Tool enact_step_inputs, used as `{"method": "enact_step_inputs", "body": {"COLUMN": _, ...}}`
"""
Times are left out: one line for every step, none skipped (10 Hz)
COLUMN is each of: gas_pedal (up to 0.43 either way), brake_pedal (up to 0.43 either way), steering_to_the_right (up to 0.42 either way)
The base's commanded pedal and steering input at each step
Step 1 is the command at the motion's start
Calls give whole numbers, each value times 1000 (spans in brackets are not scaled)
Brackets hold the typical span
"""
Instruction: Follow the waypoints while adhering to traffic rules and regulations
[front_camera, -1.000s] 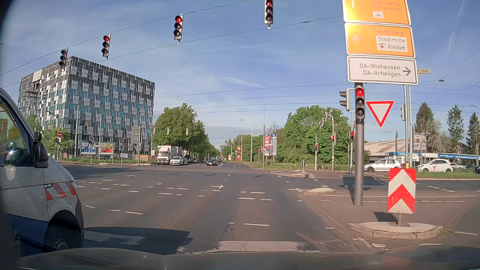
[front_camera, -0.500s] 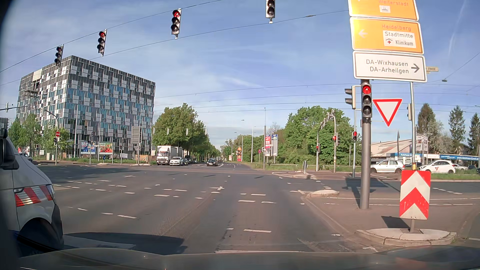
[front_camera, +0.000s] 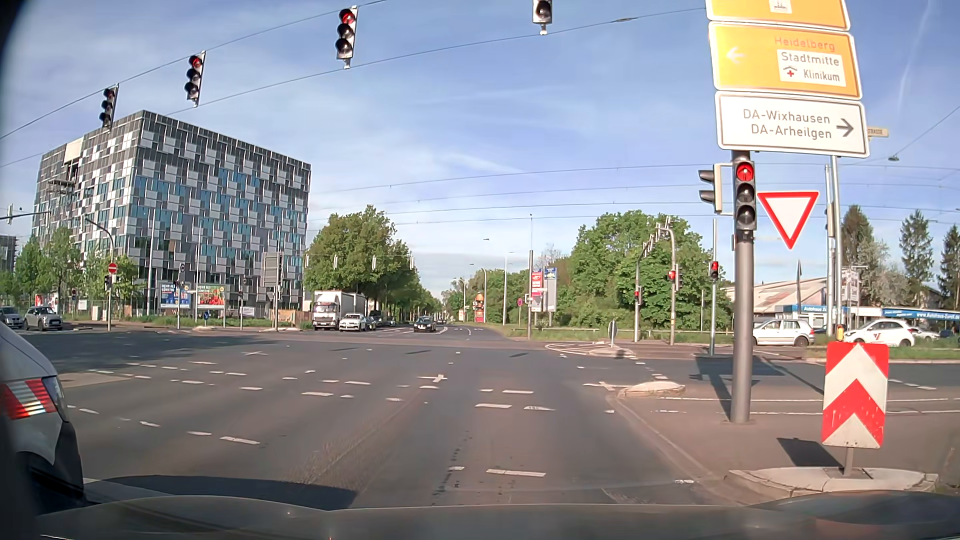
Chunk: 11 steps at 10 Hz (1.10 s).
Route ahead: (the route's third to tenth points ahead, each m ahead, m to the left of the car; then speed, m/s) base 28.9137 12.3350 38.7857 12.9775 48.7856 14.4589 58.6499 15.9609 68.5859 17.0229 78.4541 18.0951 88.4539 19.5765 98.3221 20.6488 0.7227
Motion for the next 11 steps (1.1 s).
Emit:
{"method": "enact_step_inputs", "body": {"gas_pedal": 0, "brake_pedal": 104, "steering_to_the_right": -15}}
{"method": "enact_step_inputs", "body": {"gas_pedal": 0, "brake_pedal": 110, "steering_to_the_right": -15}}
{"method": "enact_step_inputs", "body": {"gas_pedal": 0, "brake_pedal": 116, "steering_to_the_right": -15}}
{"method": "enact_step_inputs", "body": {"gas_pedal": 0, "brake_pedal": 122, "steering_to_the_right": -15}}
{"method": "enact_step_inputs", "body": {"gas_pedal": 0, "brake_pedal": 128, "steering_to_the_right": -15}}
{"method": "enact_step_inputs", "body": {"gas_pedal": 0, "brake_pedal": 122, "steering_to_the_right": -15}}
{"method": "enact_step_inputs", "body": {"gas_pedal": 0, "brake_pedal": 128, "steering_to_the_right": -15}}
{"method": "enact_step_inputs", "body": {"gas_pedal": 0, "brake_pedal": 122, "steering_to_the_right": -15}}
{"method": "enact_step_inputs", "body": {"gas_pedal": 0, "brake_pedal": 116, "steering_to_the_right": -15}}
{"method": "enact_step_inputs", "body": {"gas_pedal": 0, "brake_pedal": 98, "steering_to_the_right": -15}}
{"method": "enact_step_inputs", "body": {"gas_pedal": 0, "brake_pedal": 79, "steering_to_the_right": -15}}
